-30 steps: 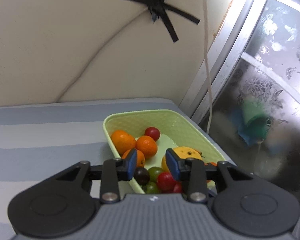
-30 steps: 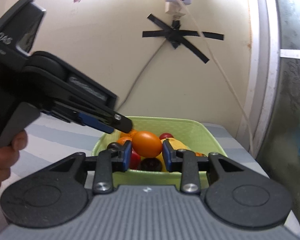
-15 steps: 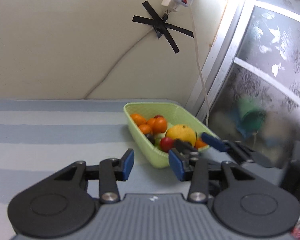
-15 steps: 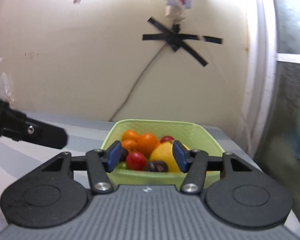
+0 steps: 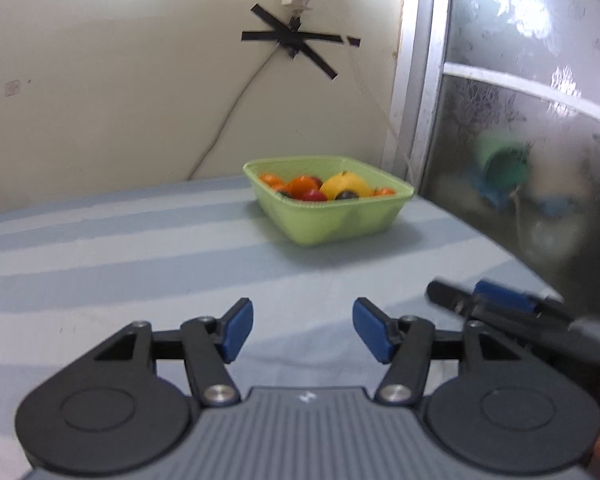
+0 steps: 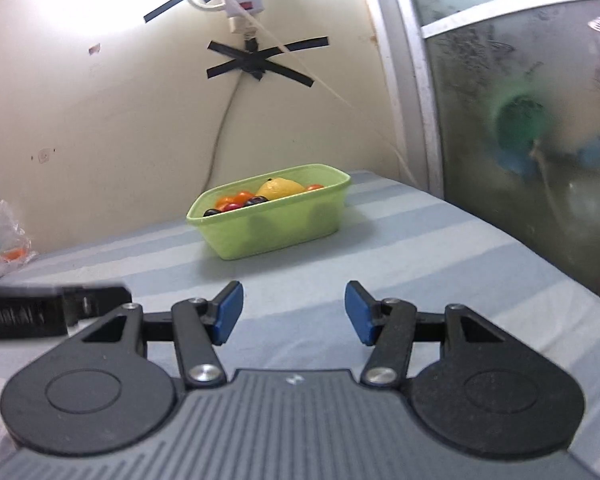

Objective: Organize fruits

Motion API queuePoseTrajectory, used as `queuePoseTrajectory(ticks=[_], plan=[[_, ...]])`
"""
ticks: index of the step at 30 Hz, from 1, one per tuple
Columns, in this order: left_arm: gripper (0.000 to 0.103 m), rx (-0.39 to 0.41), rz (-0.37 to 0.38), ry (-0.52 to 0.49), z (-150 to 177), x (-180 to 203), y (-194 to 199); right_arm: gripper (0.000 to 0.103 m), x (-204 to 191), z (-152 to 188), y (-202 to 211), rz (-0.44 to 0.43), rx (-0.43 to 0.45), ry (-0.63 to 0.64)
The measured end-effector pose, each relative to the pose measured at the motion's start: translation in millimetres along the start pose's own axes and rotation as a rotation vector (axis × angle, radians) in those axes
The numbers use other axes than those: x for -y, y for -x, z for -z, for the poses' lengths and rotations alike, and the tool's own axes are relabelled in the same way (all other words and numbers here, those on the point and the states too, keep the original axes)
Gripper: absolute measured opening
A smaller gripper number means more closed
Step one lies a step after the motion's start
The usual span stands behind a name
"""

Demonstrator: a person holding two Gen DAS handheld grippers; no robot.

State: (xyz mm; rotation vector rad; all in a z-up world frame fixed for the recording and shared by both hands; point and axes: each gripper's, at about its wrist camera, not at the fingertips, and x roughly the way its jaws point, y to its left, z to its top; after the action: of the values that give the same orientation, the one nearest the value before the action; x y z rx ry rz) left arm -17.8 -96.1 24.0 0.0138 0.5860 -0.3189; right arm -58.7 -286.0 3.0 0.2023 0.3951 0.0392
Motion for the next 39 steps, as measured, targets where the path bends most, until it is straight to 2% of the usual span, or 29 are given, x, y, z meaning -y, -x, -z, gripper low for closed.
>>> queuePoseTrajectory(ticks=[4, 6, 7, 8, 10, 13, 15, 17, 30, 39], plan=[[0.058, -0.012, -0.039, 0.016, 12.3, -0.3, 6.5, 0.059, 8.4, 1.1, -2.3, -0.004, -0.025, -0.049], [0.064, 0.008, -0.068, 0.006, 15.4, 0.3, 13.0, 0.059, 13.1, -0.4, -7.0, -0.005, -0.051, -0.082], [0.069, 0.021, -0.079, 0.001, 16.5, 0.9, 16.5, 0.059, 15.3, -1.0, -8.5, -0.003, -0.059, -0.095], [0.080, 0.032, -0.087, -0.004, 17.1, 1.7, 19.3, 0.059, 18.1, -0.7, -8.3, -0.003, -0.067, -0.113], [0.089, 0.068, -0.106, -0.018, 17.5, 3.0, 26.4, 0.059, 21.8, -1.5, -12.5, -0.001, -0.084, -0.142], [0.090, 0.128, -0.142, -0.048, 16.8, 6.4, 34.8, 0.059, 25.4, -1.3, -13.5, -0.004, -0.098, -0.169], [0.093, 0.123, -0.143, -0.045, 16.3, 6.8, 34.2, 0.059, 24.5, -1.4, -13.0, -0.002, -0.098, -0.166], [0.100, 0.096, -0.138, -0.019, 16.4, 5.2, 30.9, 0.059, 22.7, -0.8, -11.5, 0.003, -0.095, -0.156], [0.103, 0.017, -0.202, 0.038, 22.1, -8.2, 6.7, 0.064, 20.6, -1.0, -11.9, 0.002, -0.108, -0.125], [0.103, -0.047, -0.197, 0.051, 28.8, -15.7, -9.0, 0.064, 19.5, -0.7, -11.8, -0.004, -0.106, -0.115]])
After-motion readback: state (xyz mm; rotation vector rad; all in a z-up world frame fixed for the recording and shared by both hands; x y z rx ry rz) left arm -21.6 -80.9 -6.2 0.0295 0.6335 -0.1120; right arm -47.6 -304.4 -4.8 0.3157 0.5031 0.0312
